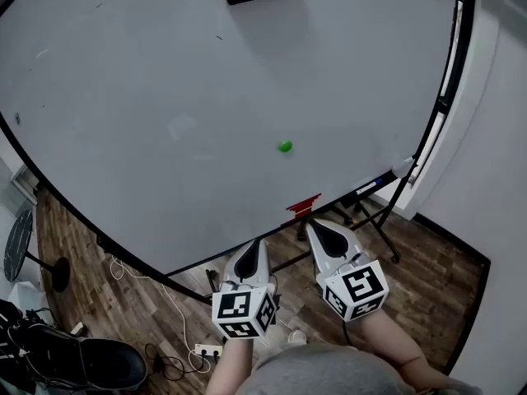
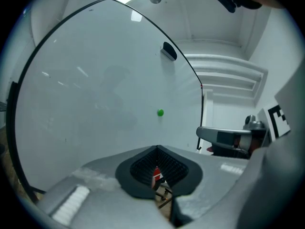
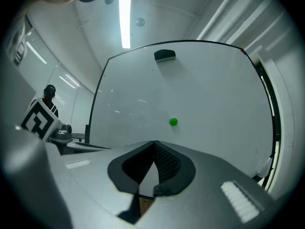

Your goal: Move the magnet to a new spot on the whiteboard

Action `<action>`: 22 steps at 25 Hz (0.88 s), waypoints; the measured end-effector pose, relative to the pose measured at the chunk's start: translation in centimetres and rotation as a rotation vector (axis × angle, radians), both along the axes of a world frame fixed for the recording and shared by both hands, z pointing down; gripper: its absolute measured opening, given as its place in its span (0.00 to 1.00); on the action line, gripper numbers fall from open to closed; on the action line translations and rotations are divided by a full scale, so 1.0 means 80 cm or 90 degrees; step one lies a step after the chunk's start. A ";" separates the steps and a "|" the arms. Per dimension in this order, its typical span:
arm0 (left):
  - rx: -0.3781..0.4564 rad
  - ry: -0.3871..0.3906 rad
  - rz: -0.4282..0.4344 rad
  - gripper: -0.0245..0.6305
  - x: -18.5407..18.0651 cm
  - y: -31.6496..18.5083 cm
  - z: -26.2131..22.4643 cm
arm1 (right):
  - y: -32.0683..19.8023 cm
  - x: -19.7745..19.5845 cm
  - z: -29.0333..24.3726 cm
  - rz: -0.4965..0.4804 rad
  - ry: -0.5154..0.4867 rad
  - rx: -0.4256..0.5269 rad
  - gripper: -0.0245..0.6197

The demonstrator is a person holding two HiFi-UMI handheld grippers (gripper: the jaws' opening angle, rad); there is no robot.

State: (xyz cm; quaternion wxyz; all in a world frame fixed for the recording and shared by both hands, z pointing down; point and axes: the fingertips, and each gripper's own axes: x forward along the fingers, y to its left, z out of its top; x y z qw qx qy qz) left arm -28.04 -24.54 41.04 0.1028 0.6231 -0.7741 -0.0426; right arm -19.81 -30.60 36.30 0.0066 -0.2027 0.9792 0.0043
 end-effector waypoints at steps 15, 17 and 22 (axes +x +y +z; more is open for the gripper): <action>-0.013 0.005 -0.022 0.04 -0.064 -0.033 0.021 | -0.086 -0.084 -0.026 0.008 0.039 0.067 0.06; -0.012 0.008 -0.023 0.04 -0.070 -0.036 0.023 | -0.096 -0.094 -0.030 0.009 0.047 0.076 0.07; -0.011 0.013 -0.029 0.04 -0.084 -0.040 0.025 | -0.115 -0.118 -0.041 0.005 0.058 0.092 0.20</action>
